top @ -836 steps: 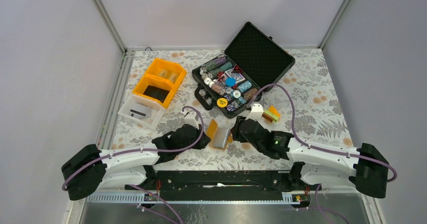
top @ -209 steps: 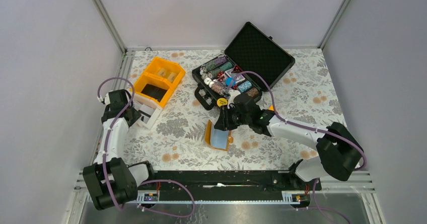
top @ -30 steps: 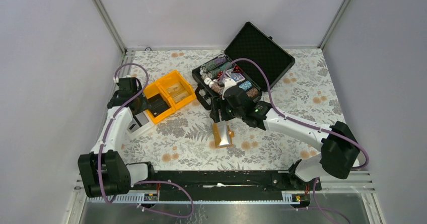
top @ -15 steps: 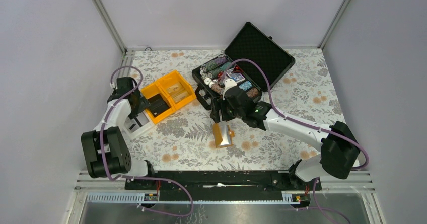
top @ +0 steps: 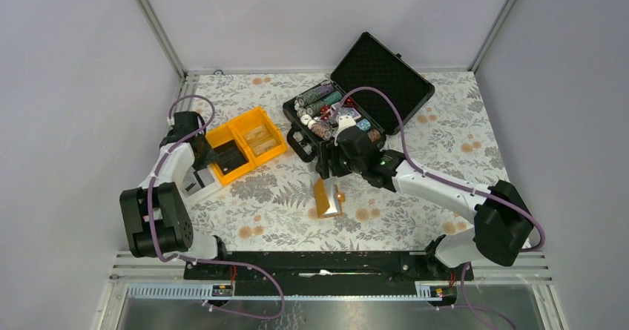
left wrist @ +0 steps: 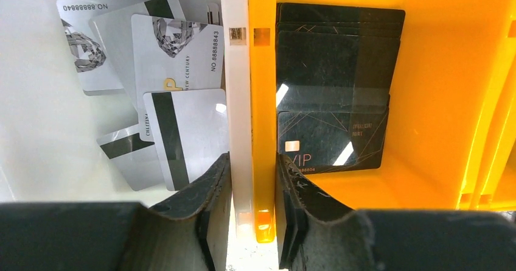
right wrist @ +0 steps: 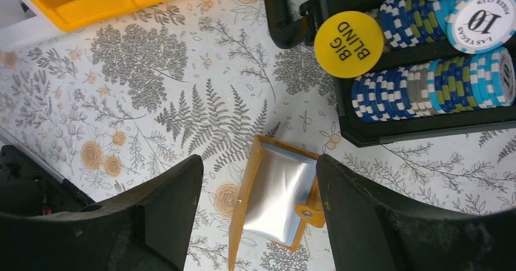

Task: Put the credit cards into the card holder
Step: Move the storage box to the center of the board.

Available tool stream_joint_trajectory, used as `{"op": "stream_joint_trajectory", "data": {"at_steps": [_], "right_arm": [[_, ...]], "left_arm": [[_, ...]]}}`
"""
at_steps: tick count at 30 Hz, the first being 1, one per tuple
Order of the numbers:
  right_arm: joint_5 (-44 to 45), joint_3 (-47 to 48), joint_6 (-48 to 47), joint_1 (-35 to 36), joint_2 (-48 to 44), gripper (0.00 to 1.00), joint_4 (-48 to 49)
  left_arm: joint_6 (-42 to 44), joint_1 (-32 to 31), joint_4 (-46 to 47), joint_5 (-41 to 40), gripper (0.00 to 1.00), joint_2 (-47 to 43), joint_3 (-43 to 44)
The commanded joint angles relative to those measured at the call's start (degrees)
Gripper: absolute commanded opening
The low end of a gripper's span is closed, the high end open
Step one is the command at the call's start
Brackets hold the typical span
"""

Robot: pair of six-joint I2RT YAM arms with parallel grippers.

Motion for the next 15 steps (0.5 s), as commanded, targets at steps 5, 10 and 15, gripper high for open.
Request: {"op": "stream_joint_trajectory", "data": {"at_steps": [5,10,15], "right_arm": [[1.92,-1.06,-0.01,-1.51,-1.78,0.76,1.29],[1.9,-1.0,0.45,-1.51,-2.01,0.76,1.29],[1.21,-0.56,1.1,-1.52,-1.51,0.75,1.41]], "left_arm": [[0.29,-6.8,-2.16,0.2,0.0,-2.58,-2.18],[-3.88,-7.94,-3.03,0.89,0.0,-7.12,-5.17],[-9.89,-9.06,-2.26,3.5,0.0,-14.54,-10.63]]}}
